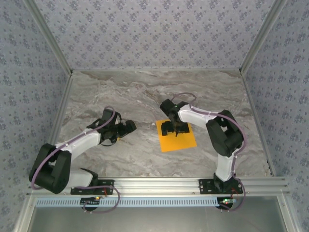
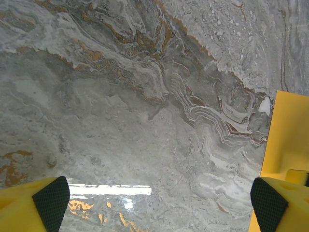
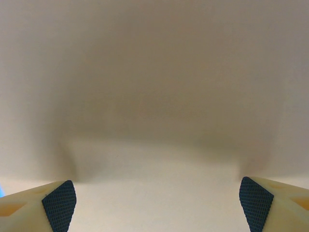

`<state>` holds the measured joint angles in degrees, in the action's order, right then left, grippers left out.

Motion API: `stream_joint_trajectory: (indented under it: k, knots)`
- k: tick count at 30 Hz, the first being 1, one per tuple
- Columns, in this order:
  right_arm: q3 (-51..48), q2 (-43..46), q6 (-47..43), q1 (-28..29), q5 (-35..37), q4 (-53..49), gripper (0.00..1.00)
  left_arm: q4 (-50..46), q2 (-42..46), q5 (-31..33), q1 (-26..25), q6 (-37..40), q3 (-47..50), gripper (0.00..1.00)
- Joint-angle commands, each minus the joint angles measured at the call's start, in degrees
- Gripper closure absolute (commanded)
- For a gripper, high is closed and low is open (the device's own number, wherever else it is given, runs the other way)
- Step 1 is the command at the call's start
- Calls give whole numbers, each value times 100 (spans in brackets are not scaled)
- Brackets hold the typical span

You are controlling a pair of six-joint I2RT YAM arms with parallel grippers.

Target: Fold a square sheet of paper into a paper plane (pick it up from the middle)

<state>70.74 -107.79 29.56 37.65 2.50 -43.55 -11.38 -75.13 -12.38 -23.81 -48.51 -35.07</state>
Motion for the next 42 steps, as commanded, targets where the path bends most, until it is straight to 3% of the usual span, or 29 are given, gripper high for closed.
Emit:
stream_joint_trajectory:
  k: [1, 5, 12, 15, 18, 21, 22, 24, 26, 36, 42]
  knots:
    - [-61, -219, 136, -32, -58, -74, 8, 37, -11, 58, -53, -96, -88, 1]
    - [-192, -303, 219, -116, -85, 123, 17, 89, 1, 27, -53, -279, -44, 1]
    - [-454, -67, 431, -148, 158, 230, 48, 241, -125, -175, -62, -400, -50, 1]
    - [-451, 302, 536, -149, 27, 324, 57, 276, -146, -203, -71, -429, -53, 1]
    - [-509, 770, 582, -159, -584, 666, 64, 386, -135, -259, -70, -477, -15, 1]
    - [-733, 1150, 555, -221, -1909, 1488, 74, 529, -98, -290, -62, -587, 53, 1]
    - [-875, 1224, 602, -260, -2673, 1981, 76, 520, -82, -353, -34, -589, 38, 1]
    - [-1226, 1307, 1108, -327, -3637, 2972, 77, 672, -82, -599, 74, -675, 72, 1]
    - [-1490, 1311, 1463, -363, -4158, 3803, 77, 945, -5, -723, 152, -813, 173, 1]
    - [-2265, 845, 2287, -916, -4679, 5250, 72, 2371, -38, -1275, 59, -1259, 709, 1]
    - [-1940, 790, 1235, -1047, -3827, 3534, 65, 2515, -267, -1284, -248, -1264, 560, 2]
